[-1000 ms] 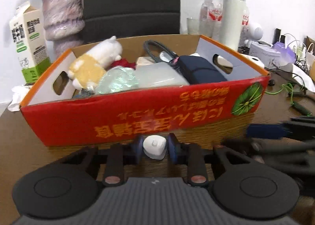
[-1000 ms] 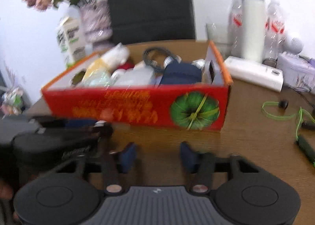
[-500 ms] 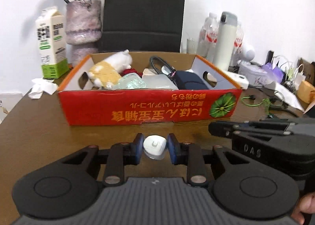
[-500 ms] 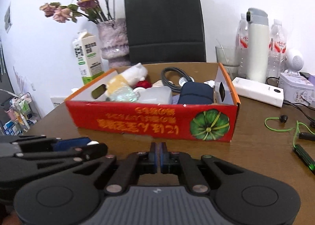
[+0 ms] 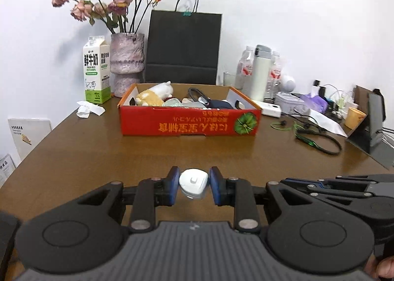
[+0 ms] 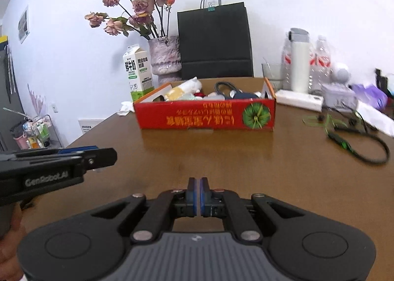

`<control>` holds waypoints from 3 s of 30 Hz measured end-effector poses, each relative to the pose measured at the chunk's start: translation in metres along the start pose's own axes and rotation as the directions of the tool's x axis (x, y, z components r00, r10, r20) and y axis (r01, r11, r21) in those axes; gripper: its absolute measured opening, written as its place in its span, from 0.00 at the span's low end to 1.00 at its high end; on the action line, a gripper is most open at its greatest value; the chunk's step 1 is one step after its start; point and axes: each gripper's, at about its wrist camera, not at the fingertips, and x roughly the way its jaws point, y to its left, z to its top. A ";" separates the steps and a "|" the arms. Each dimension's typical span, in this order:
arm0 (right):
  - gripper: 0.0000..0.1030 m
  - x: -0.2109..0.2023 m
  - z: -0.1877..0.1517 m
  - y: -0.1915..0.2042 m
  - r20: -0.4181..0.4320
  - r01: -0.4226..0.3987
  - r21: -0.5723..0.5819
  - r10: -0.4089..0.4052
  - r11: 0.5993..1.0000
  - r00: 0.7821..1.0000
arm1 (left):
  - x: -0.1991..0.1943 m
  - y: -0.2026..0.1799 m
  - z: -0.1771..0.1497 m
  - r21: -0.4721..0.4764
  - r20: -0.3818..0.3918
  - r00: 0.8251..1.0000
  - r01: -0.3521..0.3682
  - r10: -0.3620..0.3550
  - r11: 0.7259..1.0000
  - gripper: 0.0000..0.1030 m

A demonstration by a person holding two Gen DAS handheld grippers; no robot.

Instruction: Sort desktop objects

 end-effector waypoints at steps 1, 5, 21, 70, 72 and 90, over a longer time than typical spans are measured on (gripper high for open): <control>0.02 -0.008 -0.006 0.004 0.002 -0.001 -0.005 0.001 1.000 1.000 | -0.009 -0.002 -0.005 0.009 0.006 1.000 0.000 0.000 1.000 0.26; 0.02 -0.046 -0.024 0.023 0.054 0.031 -0.090 -0.026 0.995 0.998 | -0.039 -0.005 -0.024 0.020 0.005 1.000 0.005 -0.005 1.000 0.26; 0.01 -0.070 -0.008 0.010 0.082 0.024 -0.074 -0.018 0.997 0.996 | -0.041 0.005 0.008 -0.016 0.039 0.997 0.070 -0.069 0.997 0.26; 0.35 0.368 0.275 -0.148 -0.478 0.132 0.181 -0.030 0.975 0.878 | 0.411 0.059 0.253 -0.154 -0.487 0.871 -0.012 -0.065 0.988 0.71; 0.38 0.362 0.277 -0.144 -0.484 0.137 0.176 -0.036 0.975 0.874 | 0.407 0.060 0.253 -0.130 -0.508 0.861 -0.038 -0.034 0.991 0.78; 1.00 0.242 0.260 -0.090 -0.459 0.167 0.080 -0.113 0.983 0.881 | 0.266 0.061 0.235 -0.015 -0.539 0.832 -0.169 0.134 0.986 1.00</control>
